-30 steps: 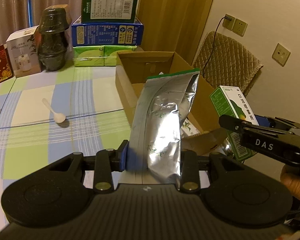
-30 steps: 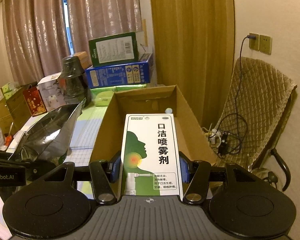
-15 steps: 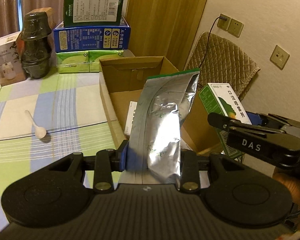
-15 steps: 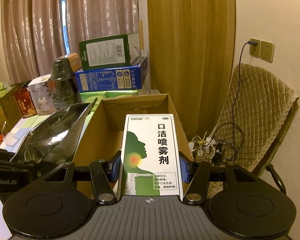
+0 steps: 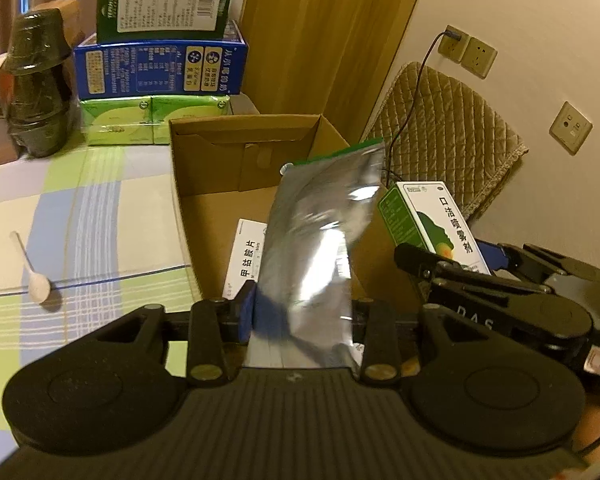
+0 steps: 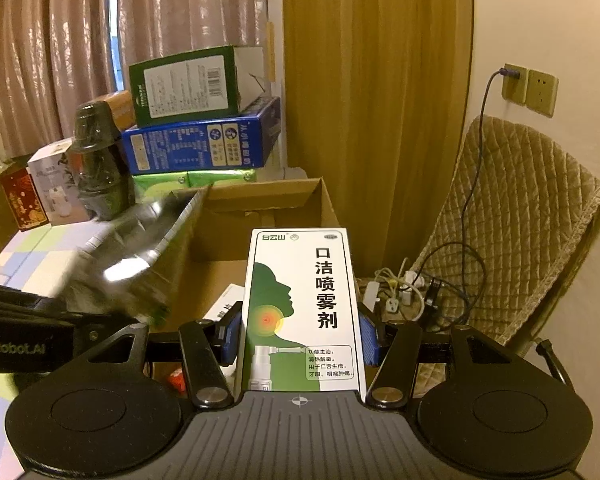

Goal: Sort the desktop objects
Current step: 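Open the left gripper to drop the foil bag while the right drops the spray box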

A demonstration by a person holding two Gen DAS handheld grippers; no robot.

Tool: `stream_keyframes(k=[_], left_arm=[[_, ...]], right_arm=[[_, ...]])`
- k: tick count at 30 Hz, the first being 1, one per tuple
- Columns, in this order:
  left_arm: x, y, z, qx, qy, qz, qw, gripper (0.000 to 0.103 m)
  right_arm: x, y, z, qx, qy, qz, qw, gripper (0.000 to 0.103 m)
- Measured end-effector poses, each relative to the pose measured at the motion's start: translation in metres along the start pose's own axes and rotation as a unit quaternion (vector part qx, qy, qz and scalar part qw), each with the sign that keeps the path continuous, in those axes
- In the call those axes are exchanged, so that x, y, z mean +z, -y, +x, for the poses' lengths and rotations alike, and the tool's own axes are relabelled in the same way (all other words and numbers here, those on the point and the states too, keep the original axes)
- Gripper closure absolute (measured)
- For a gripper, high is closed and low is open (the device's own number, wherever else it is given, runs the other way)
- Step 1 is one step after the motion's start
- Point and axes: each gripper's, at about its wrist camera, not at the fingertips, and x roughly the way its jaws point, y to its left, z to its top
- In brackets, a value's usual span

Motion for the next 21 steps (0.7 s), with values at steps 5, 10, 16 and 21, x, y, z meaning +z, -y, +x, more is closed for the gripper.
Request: stream_keyframes(k=[5,10,16,21], left_arm=[[0.003,-0.008,-0.004,0.01,0.026,-0.01,0.9996,0.061],[-0.005,-0.024,-0.015,0.025,0.034,-0.026,0.9988,0.061],[-0.016,-0.038,-0.025,0.038,0.031,-0.034,0.9982,0.054],[-0.026,-0.045,-0.033,0.043,0.028,-0.042,0.9978,0.05]], right_arm=[[-0.001,0.002,0.008,0.001,-0.007,0.001,1.0,0.05],[-0.001,0.002,0.015,0.013,-0.013,0.014,1.0,0.05],[0.009,0.002,0.015,0.031,0.006,0.036,0.999,0.032],[0.007,0.002,0.002,0.031,0.01,0.044,0.999,0.026]])
